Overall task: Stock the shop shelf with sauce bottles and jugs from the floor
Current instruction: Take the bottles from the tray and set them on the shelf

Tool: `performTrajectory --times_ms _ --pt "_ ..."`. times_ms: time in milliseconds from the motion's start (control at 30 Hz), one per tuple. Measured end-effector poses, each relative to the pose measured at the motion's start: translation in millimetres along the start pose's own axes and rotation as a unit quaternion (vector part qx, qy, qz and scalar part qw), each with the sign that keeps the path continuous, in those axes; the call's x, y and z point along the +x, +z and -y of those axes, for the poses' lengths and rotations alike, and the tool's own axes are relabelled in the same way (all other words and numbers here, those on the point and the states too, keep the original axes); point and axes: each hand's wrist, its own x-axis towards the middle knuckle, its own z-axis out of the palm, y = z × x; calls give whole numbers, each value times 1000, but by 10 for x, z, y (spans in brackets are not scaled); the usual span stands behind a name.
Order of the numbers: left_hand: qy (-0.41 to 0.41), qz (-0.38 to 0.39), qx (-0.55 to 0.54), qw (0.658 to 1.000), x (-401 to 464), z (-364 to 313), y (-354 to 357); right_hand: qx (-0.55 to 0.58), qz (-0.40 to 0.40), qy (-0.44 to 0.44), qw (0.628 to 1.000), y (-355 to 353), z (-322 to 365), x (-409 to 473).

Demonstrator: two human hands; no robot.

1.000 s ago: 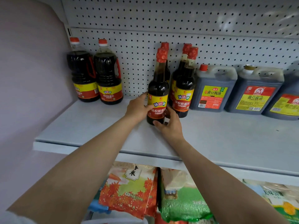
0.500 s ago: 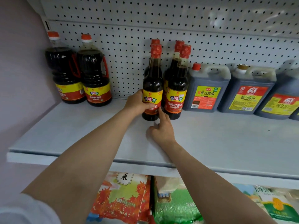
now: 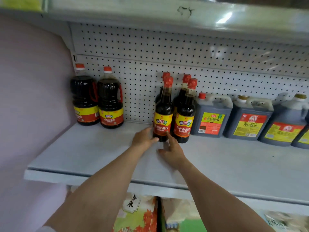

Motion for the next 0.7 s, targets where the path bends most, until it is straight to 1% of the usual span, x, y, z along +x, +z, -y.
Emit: performTrajectory --times_ms 133,233,333,433,600,700 --pt "-19 -13 13 1000 -458 325 -190 -56 -5 -2 998 23 98 -264" --pt "-25 -17 15 999 -865 517 -392 -95 10 -5 995 123 266 -599" --pt "-18 -28 12 999 -1316 729 -543 -114 18 -26 993 250 448 -972" --pt "-22 -53 -1 998 -1767 985 -640 -128 4 -52 990 435 587 -1355" --pt "-39 -68 30 997 -2382 1430 -653 -152 12 -97 984 790 722 -1968" --pt "-52 -58 29 997 -2661 1673 -596 -179 32 -112 977 1019 720 -2241"
